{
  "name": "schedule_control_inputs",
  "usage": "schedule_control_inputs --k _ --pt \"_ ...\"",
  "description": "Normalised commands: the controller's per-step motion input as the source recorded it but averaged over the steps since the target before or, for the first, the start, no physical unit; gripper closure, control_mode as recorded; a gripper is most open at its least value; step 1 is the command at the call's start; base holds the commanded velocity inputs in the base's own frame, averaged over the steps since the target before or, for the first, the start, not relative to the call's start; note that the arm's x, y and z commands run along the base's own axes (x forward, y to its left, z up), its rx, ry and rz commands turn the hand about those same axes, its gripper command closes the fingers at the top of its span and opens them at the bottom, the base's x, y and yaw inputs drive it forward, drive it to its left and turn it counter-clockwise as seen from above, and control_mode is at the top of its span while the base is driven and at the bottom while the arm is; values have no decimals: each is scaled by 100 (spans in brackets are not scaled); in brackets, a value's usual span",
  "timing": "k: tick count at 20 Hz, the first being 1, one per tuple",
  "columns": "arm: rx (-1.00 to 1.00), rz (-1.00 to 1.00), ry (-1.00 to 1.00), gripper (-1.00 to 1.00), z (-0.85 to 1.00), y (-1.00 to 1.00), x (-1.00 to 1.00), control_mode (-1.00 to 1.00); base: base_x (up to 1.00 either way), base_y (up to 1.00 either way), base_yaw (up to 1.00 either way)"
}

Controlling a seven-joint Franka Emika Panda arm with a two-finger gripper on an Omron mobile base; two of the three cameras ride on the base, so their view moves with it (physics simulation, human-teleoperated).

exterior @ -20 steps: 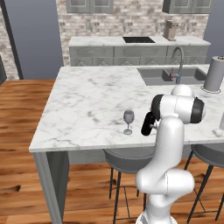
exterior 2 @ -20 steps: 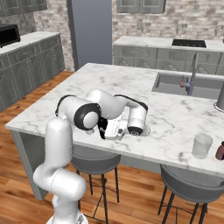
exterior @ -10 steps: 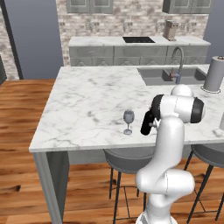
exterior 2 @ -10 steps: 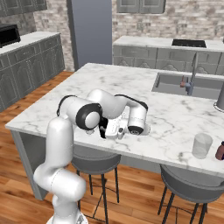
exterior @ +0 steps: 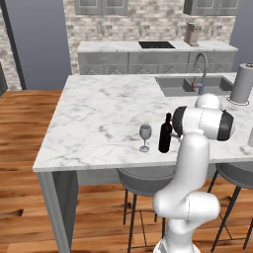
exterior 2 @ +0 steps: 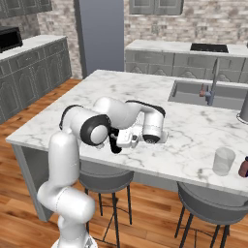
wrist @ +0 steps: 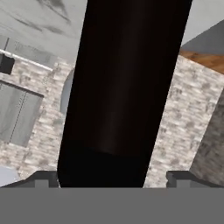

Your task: There is a wine glass and glass cup on the dining counter. Place the wine bottle next to the wine glass and the juice bottle next to the glass cup.

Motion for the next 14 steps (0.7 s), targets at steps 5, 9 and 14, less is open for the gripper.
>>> schedule_control_inputs --k 5,9,14 --pt "-4 0 -14 -100 100 0 -54 -100 0 0 0" --pt "-8 -2 -15 -100 100 0 -91 -100 0 0 0" --pt "-9 0 -18 -100 100 6 -100 -100 0 0 0"
